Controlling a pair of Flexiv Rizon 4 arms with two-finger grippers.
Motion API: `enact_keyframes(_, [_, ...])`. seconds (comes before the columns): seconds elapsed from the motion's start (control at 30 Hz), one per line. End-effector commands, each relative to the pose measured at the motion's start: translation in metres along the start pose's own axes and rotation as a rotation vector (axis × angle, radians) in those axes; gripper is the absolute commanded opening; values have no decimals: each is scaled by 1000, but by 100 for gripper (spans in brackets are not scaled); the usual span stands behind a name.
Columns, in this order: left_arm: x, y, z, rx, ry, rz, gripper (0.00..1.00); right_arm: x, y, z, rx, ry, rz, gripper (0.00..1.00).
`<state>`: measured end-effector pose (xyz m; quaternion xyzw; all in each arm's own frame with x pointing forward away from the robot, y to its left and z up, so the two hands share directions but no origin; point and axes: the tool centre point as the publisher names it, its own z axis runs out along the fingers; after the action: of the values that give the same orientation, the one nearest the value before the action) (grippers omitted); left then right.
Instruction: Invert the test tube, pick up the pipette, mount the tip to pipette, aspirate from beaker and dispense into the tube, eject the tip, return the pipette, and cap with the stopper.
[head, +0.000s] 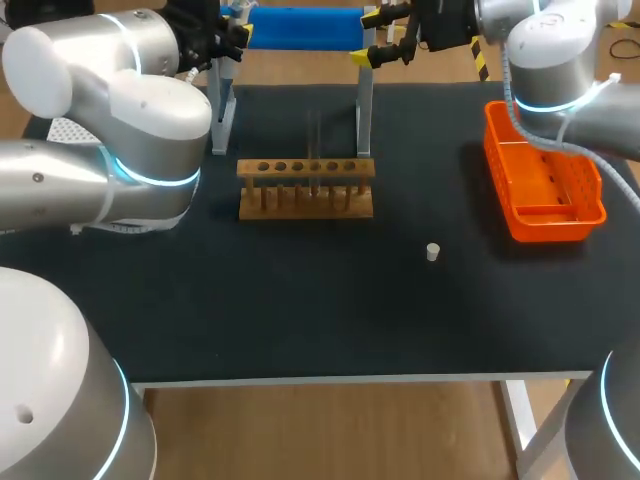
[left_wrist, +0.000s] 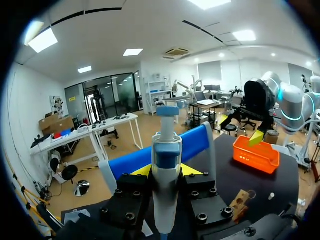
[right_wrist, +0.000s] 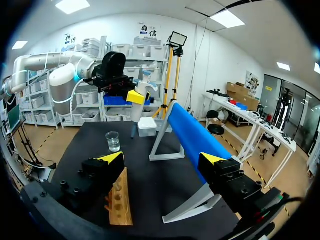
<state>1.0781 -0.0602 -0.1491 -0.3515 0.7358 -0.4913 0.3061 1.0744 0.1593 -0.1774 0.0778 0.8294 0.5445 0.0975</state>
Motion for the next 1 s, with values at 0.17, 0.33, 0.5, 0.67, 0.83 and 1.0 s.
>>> enact_keyframes(0.17, [-11,2,17,-14,-32,-21,0,-1,0,-1,1,2,0,100])
enact_keyframes(0.33, [-18,5,22,-28,-58,-40,0,-1,0,-1,1,2,0,100])
enact_keyframes(0.5, [-24,7,29,-45,-87,-55,0,-1,0,-1,1,2,0,100])
enact_keyframes(0.67, [-28,7,36,-58,-114,-65,0,-1,0,-1,1,2,0,100])
enact_keyframes(0.83, [-34,9,41,-81,-147,-81,0,-1,0,-1,1,2,0,100])
enact_keyframes(1.0, [-39,10,43,-100,-177,-97,0,-1,0,-1,1,2,0,100])
